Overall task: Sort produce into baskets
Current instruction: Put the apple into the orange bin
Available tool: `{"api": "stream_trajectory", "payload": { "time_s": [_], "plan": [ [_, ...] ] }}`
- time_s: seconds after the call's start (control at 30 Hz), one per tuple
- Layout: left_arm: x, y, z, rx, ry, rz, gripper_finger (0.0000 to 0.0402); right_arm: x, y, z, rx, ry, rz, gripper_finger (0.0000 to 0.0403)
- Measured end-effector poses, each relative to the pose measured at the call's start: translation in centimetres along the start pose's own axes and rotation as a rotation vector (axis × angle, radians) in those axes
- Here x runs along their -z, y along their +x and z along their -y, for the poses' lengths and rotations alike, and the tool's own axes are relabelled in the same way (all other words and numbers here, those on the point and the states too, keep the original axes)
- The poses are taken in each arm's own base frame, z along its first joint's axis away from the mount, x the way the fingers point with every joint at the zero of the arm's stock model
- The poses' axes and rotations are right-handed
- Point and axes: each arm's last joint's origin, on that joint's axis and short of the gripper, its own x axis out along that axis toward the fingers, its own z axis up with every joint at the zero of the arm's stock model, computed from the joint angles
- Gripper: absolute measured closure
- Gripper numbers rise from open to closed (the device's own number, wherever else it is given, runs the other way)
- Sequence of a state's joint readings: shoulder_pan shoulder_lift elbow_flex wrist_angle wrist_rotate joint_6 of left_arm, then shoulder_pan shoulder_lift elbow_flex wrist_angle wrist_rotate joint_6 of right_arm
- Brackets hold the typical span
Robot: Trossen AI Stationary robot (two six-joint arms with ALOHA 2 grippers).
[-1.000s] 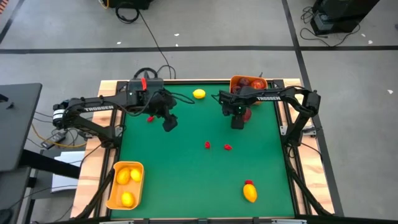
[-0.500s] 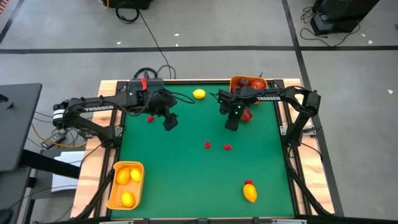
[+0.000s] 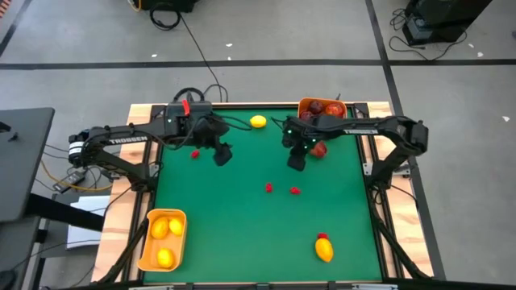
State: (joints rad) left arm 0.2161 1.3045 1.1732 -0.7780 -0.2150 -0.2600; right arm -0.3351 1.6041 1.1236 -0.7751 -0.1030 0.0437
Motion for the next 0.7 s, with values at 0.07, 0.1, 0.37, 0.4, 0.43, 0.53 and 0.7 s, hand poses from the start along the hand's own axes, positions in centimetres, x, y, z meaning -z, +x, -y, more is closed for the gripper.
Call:
{"api": "stream_trajectory", "payload": {
  "time_s": [0.07,0.1,0.37,0.4,0.43,0.53,0.7],
  "plan": [
    [0.1,0.0,0.0,0.002,0.003,-0.015,0.0129,0.3,-1.0,0.0,0.041,-0.013,0.007,0.0262],
    [0.2,0.0,0.0,0.011,0.003,-0.021,0.0129,0.5,-1.4,0.1,0.067,-0.019,0.008,0.0249],
    [0.5,-0.1,0.0,0.030,0.008,-0.060,0.0129,2.5,-2.6,0.9,0.154,0.067,-0.144,0.0151],
    [0.6,-0.1,0.0,0.029,0.006,-0.063,0.0129,2.7,-2.5,1.1,0.164,0.101,-0.164,0.0142],
    [0.6,-0.1,0.0,0.029,0.007,-0.066,0.0129,2.9,-2.4,1.3,0.181,0.136,-0.183,0.0133],
    [0.6,-0.1,0.1,0.030,0.005,-0.068,0.0129,3.2,-2.1,1.8,0.229,0.203,-0.199,0.0111],
    [1.0,-0.2,0.0,0.023,0.012,-0.101,0.0129,4.0,-1.1,3.0,0.286,0.290,-0.201,0.0092]
  ]
}}
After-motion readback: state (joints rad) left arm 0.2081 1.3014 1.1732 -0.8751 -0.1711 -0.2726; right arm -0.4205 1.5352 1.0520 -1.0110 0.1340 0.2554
